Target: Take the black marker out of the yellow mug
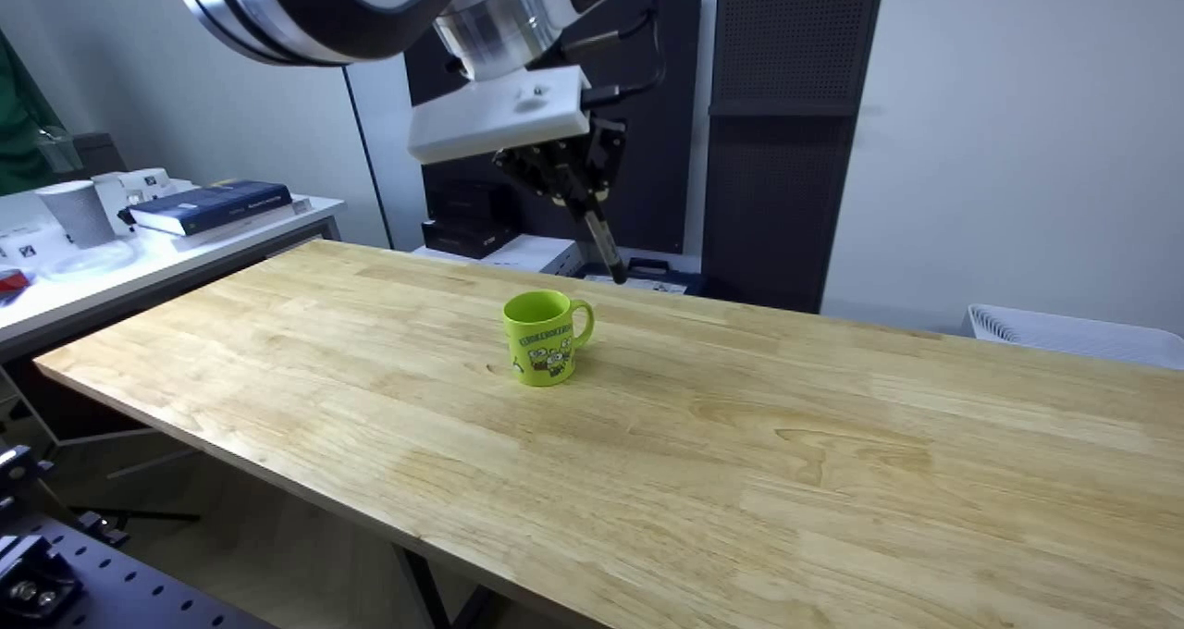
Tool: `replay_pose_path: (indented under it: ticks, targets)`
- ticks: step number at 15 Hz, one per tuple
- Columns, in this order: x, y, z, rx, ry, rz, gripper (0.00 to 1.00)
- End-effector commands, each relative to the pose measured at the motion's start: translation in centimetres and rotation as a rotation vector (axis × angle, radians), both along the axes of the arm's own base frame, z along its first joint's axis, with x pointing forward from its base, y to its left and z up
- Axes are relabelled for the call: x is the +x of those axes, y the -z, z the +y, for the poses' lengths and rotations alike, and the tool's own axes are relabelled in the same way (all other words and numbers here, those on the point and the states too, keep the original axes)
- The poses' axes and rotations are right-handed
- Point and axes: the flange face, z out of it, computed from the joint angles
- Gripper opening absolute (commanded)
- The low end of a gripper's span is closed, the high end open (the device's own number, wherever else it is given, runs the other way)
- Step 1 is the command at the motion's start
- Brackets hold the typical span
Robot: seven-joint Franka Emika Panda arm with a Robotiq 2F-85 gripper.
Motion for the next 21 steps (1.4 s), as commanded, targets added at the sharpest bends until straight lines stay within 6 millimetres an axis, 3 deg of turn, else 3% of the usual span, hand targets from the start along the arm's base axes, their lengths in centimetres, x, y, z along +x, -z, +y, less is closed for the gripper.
replay_pose_path:
  ticks: [1,13,21]
  targets:
    - [0.6,2.3,-0.2,-0.017,-0.013,0.001,0.06]
    - [2.4,11.1,-5.3,0.042,-0.04,0.118,0.06]
    - [2.9,12.2,-5.4,0.028,-0.162,0.147,0.06]
